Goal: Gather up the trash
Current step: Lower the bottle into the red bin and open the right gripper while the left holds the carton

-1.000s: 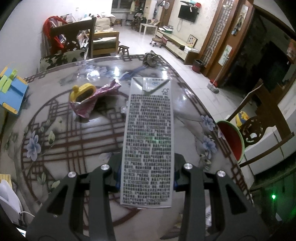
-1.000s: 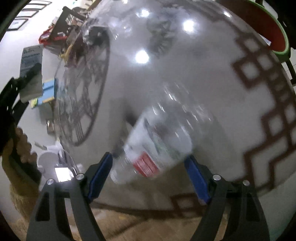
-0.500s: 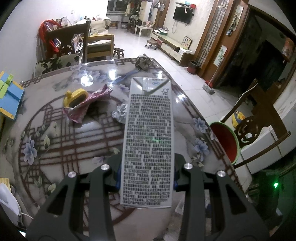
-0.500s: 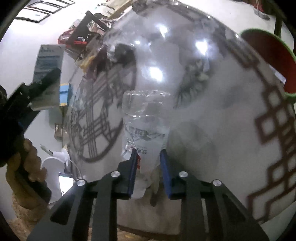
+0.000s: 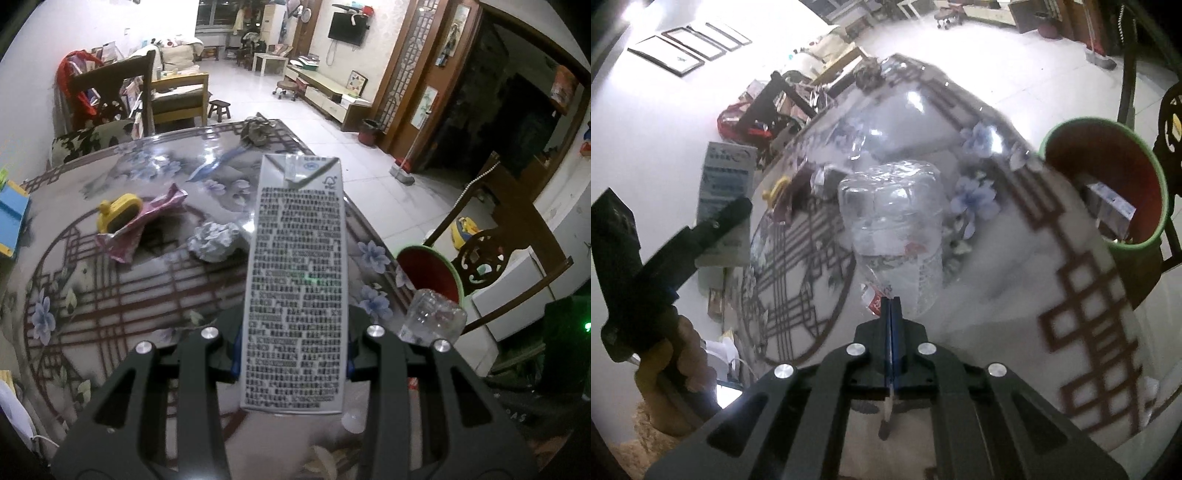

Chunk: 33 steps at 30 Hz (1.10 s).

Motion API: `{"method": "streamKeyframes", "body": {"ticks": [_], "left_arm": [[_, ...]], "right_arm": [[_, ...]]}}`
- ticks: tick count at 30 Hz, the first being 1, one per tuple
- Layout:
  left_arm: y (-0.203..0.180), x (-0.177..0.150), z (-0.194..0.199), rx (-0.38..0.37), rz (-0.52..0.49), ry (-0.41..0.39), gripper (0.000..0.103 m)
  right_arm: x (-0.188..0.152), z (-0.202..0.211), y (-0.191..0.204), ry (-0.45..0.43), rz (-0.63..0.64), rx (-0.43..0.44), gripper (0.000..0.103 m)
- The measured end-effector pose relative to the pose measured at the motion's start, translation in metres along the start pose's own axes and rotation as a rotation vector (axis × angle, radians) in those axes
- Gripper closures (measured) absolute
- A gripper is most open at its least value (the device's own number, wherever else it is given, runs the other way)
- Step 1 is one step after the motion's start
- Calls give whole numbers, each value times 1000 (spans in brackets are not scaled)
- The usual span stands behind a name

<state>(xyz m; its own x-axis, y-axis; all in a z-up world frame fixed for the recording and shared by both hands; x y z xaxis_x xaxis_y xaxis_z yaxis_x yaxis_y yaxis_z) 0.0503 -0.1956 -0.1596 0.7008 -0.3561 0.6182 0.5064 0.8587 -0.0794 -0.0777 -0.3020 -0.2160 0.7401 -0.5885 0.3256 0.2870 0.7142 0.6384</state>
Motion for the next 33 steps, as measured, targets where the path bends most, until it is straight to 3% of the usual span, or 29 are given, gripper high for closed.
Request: {"method": "streamKeyframes", "body": {"ticks": [23,33], "left_arm": [[-155,39,-49,-124,-176,6,66],[-208,45,-80,-153,-230,47,66]], "right_arm": [[96,111,-101,-227,-39,-103,103],[133,136,-154,-278,-81,-160,102]]}}
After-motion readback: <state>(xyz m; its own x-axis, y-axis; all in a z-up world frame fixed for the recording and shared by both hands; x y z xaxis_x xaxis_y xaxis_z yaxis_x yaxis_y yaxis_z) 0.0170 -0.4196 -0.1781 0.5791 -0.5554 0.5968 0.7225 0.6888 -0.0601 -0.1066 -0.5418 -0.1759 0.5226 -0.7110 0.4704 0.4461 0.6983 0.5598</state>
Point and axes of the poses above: each gripper's, at about its wrist camera, not at the fingertips, and z roughly against the way its jaws point, y to its left, x to its top, the point moved 8 cm from there along -z, roughly the way its jaws point, and after that the axes turned 8 degrees about x, right-handed, at the moved point
